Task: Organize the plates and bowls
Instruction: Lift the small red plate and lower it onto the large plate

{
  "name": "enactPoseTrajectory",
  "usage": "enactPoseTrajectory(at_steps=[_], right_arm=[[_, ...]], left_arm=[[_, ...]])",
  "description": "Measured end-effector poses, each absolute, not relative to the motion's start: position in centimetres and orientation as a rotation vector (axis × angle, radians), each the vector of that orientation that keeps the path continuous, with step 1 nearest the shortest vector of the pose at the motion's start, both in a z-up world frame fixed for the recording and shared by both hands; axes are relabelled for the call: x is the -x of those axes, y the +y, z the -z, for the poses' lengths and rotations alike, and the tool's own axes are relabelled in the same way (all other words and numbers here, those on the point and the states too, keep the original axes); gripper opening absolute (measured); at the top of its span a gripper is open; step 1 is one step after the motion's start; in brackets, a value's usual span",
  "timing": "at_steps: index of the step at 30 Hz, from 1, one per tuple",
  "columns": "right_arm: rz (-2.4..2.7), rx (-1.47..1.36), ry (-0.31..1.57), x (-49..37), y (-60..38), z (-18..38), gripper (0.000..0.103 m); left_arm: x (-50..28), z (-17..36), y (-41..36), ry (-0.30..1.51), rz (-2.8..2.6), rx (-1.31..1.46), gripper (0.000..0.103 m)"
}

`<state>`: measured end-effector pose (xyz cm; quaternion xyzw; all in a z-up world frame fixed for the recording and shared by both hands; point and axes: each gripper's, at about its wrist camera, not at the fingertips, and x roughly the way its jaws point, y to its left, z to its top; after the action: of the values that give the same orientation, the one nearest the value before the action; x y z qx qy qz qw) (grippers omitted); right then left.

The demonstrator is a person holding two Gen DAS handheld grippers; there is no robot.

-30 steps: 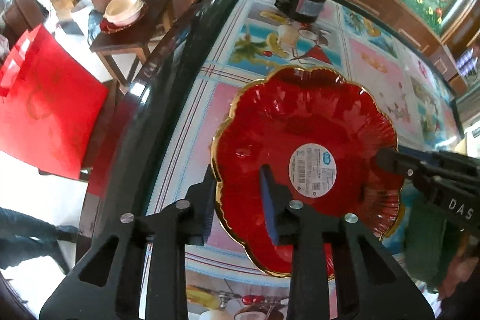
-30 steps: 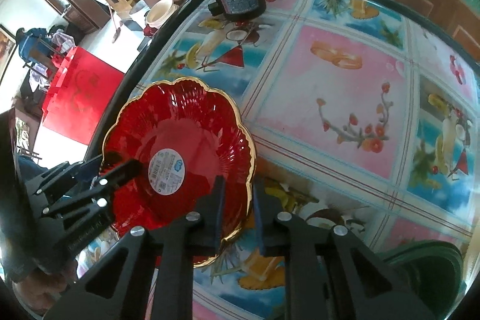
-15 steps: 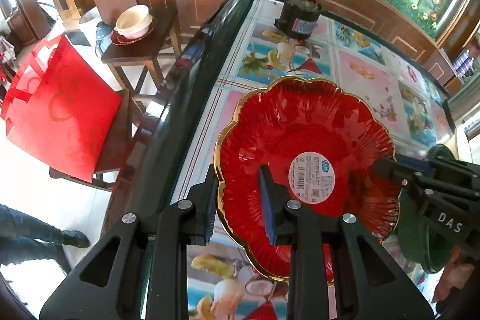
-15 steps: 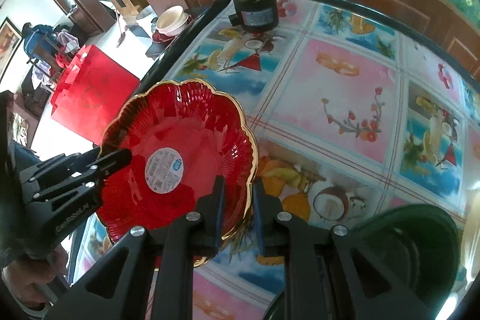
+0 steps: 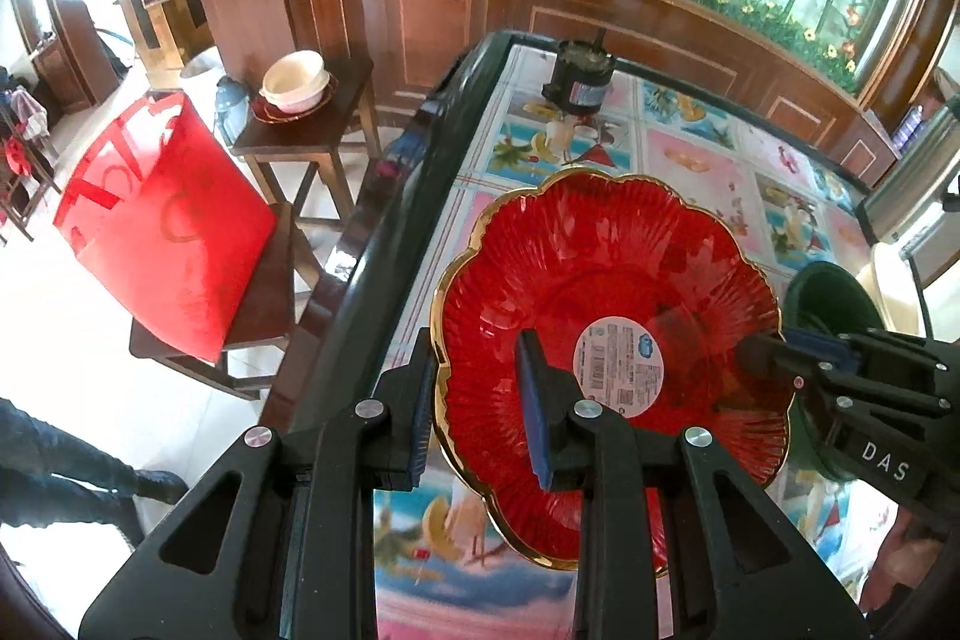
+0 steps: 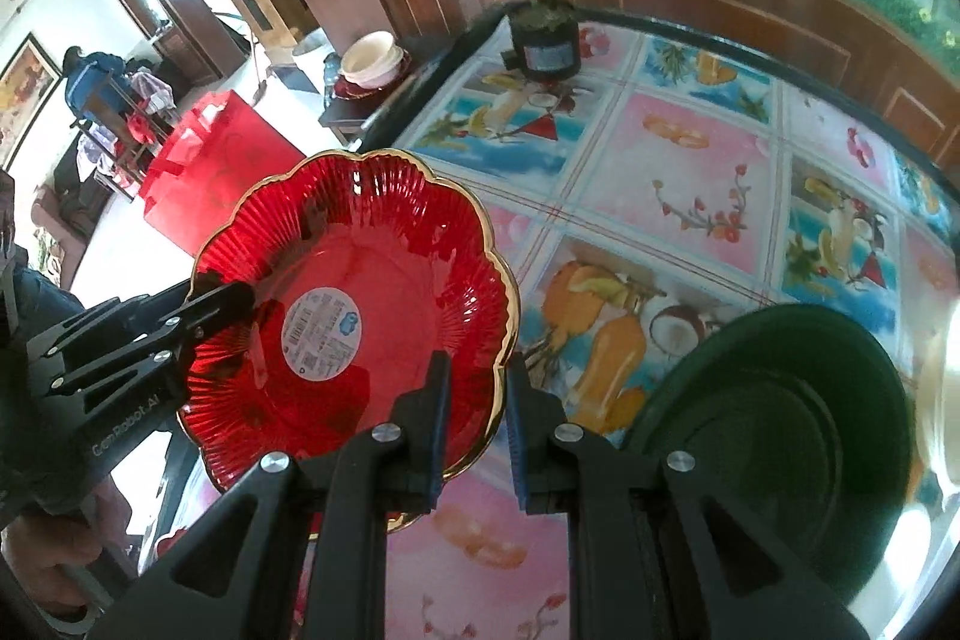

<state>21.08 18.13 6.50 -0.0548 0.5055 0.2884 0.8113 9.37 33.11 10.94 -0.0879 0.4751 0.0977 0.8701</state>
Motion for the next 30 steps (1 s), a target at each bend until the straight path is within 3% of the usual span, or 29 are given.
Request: enactPoseTrajectory(at_steps=[17,30], right_arm=[[-0.646,0.097,1.046,-8.8,17.1,-8.8,0.019],[-0.655,0.136,1.126,-1.3,17.3,-6.0,0.019]], left_arm=[[2.9,-13.9,32.4,0.953,-0.187,0.22,0.025],[11.6,-10.3,31.5,1.029,-0.172,0.208,0.025]])
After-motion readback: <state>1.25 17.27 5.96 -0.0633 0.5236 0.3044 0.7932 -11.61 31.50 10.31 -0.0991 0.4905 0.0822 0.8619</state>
